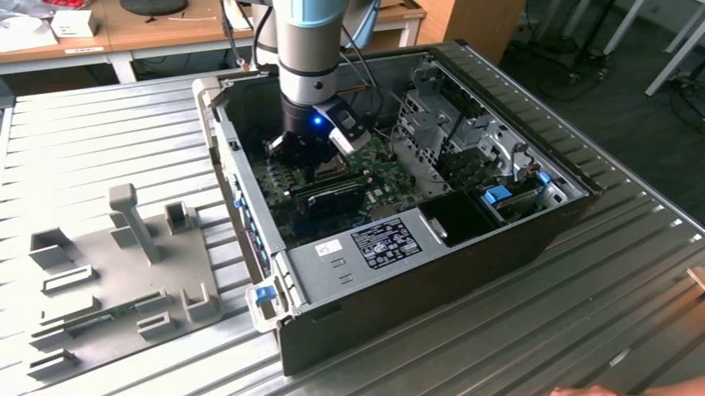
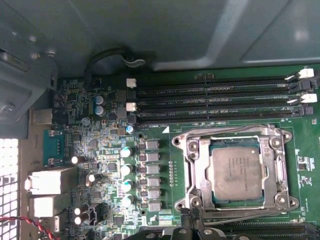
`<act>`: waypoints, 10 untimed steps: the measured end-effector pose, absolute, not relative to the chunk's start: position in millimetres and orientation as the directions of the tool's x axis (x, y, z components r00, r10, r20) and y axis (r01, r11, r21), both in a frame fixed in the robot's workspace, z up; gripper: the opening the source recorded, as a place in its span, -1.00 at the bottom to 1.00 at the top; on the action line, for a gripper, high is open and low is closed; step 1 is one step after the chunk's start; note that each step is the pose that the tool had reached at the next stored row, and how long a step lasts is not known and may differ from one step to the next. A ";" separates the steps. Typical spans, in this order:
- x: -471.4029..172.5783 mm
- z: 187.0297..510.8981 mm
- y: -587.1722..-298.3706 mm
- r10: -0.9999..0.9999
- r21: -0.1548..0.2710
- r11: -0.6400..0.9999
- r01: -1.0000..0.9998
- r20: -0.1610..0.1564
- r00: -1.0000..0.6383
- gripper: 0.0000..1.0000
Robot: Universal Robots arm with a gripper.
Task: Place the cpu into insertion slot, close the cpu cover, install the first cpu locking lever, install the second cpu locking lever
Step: 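Install the second cpu locking lever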
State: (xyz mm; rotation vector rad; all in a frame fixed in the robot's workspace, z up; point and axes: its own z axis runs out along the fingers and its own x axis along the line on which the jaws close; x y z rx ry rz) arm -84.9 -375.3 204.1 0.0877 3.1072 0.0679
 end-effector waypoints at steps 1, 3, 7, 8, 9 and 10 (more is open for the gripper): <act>-84.9 204.0 -375.1 0.057 0.045 0.997 0.056 -0.031 -0.998 -0.80; -84.9 203.8 -374.9 0.057 0.044 0.997 0.056 -0.031 -0.998 -0.80; -84.9 202.2 -374.7 0.057 0.045 0.997 0.056 -0.031 -0.998 -0.80; -84.9 201.6 -374.8 0.057 0.045 0.997 0.056 -0.031 -0.998 -0.80; -85.0 201.1 -374.8 0.057 0.044 0.997 0.056 -0.031 -0.998 -0.80; -85.0 200.8 -374.8 0.057 0.044 0.997 0.056 -0.031 -0.998 -0.80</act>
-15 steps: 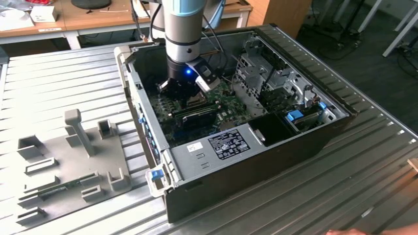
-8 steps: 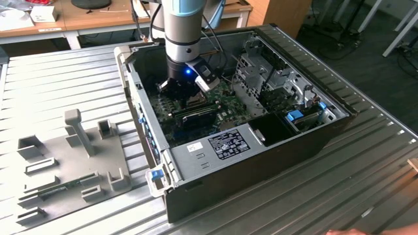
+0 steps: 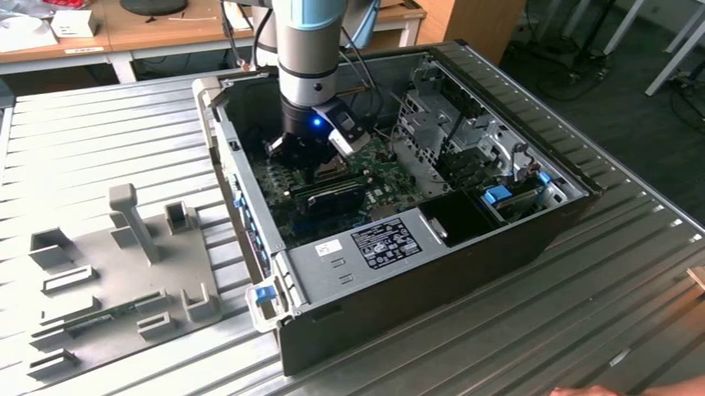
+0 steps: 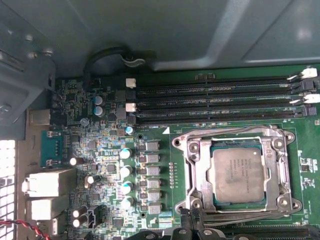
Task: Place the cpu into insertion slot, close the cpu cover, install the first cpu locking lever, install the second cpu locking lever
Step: 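Install the second cpu locking lever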
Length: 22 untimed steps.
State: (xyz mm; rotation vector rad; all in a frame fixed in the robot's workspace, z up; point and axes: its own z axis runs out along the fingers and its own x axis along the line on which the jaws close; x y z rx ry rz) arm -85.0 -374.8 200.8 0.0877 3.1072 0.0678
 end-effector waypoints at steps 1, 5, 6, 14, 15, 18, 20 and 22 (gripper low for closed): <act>-85.1 200.6 -374.8 0.057 0.044 0.997 0.056 -0.031 -0.998 -0.80; -85.5 200.0 -374.5 0.057 0.044 0.997 0.056 -0.031 -0.998 -0.80; -85.6 199.9 -374.3 0.057 0.045 0.997 0.056 -0.031 -0.998 -0.80; -86.8 199.4 -373.3 0.057 0.045 0.997 0.056 -0.031 -0.998 -0.80; -86.9 199.3 -373.3 0.057 0.045 0.997 0.056 -0.031 -0.998 -0.80; -88.0 198.8 -373.2 0.057 0.046 0.997 0.056 -0.031 -0.998 -0.80; -89.0 198.7 -373.3 0.057 0.047 0.997 0.056 -0.031 -0.998 -0.80; -89.9 198.5 -373.2 0.057 0.047 0.997 0.056 -0.031 -0.998 -0.80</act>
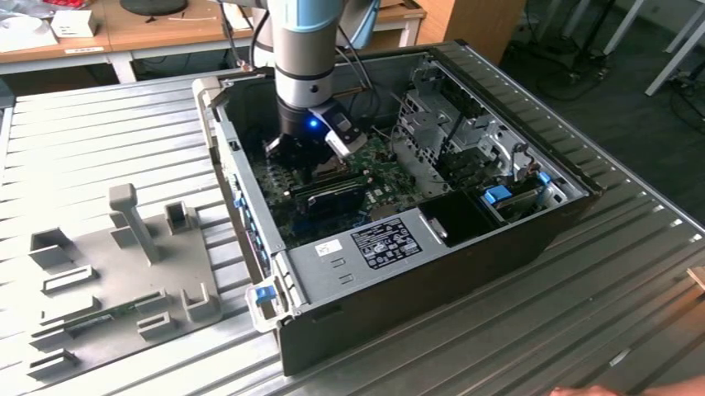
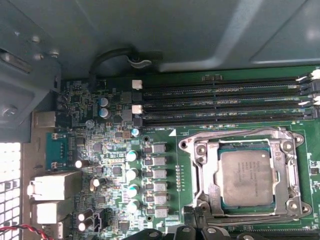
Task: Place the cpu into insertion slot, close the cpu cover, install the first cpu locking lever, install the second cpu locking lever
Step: 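Install the second cpu locking lever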
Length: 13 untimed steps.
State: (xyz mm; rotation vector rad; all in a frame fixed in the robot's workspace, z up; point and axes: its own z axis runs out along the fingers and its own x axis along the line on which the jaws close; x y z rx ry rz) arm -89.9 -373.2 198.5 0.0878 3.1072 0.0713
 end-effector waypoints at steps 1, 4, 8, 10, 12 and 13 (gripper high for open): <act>-90.2 198.4 -373.2 0.057 0.047 0.997 0.056 -0.031 -0.998 -0.80; -90.8 198.0 -373.3 0.057 0.047 0.997 0.056 -0.031 -0.998 -0.80; -91.0 196.7 -373.3 0.057 0.047 0.997 0.056 -0.031 -0.998 -0.80; -91.1 196.4 -373.3 0.057 0.046 0.997 0.056 -0.031 -0.998 -0.80; -91.1 196.2 -373.3 0.057 0.047 0.997 0.056 -0.031 -0.998 -0.80; -91.1 196.1 -373.3 0.057 0.047 0.997 0.056 -0.031 -0.998 -0.80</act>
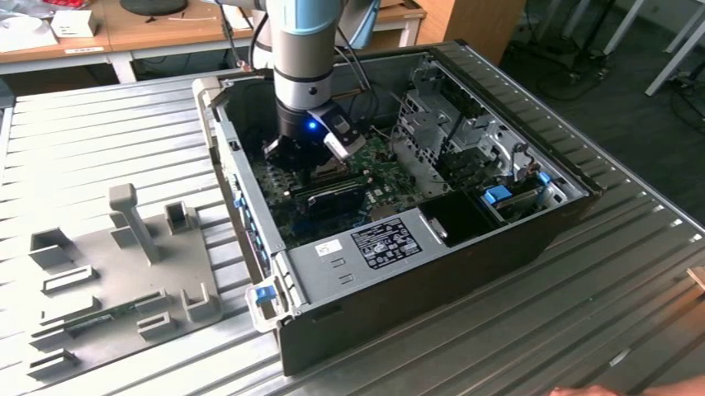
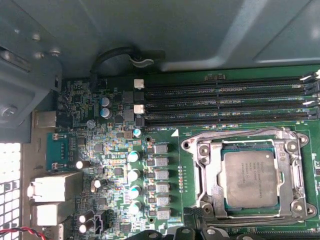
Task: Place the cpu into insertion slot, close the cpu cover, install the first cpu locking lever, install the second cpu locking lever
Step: 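Install the second cpu locking lever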
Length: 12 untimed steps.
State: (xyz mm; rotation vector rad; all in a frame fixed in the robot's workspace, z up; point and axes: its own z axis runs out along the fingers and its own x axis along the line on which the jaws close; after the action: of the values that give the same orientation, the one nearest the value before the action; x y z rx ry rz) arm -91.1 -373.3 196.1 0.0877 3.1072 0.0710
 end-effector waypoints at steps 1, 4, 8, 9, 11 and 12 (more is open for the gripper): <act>-91.1 196.0 -373.3 0.057 0.047 0.997 0.056 -0.031 -0.998 -0.80; -91.1 195.9 -373.3 0.057 0.047 0.997 0.056 -0.031 -0.998 -0.80; -91.1 195.8 -373.3 0.057 0.047 0.997 0.056 -0.031 -0.998 -0.80; -91.1 195.8 -373.3 0.057 0.047 0.997 0.056 -0.031 -0.998 -0.80; -91.1 195.8 -373.3 0.057 0.047 0.997 0.056 -0.031 -0.998 -0.80; -91.1 195.8 -373.3 0.057 0.047 0.997 0.056 -0.031 -0.998 -0.80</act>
State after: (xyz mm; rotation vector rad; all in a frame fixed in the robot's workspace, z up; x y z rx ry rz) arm -91.1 -373.3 195.8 0.0878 3.1072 0.0711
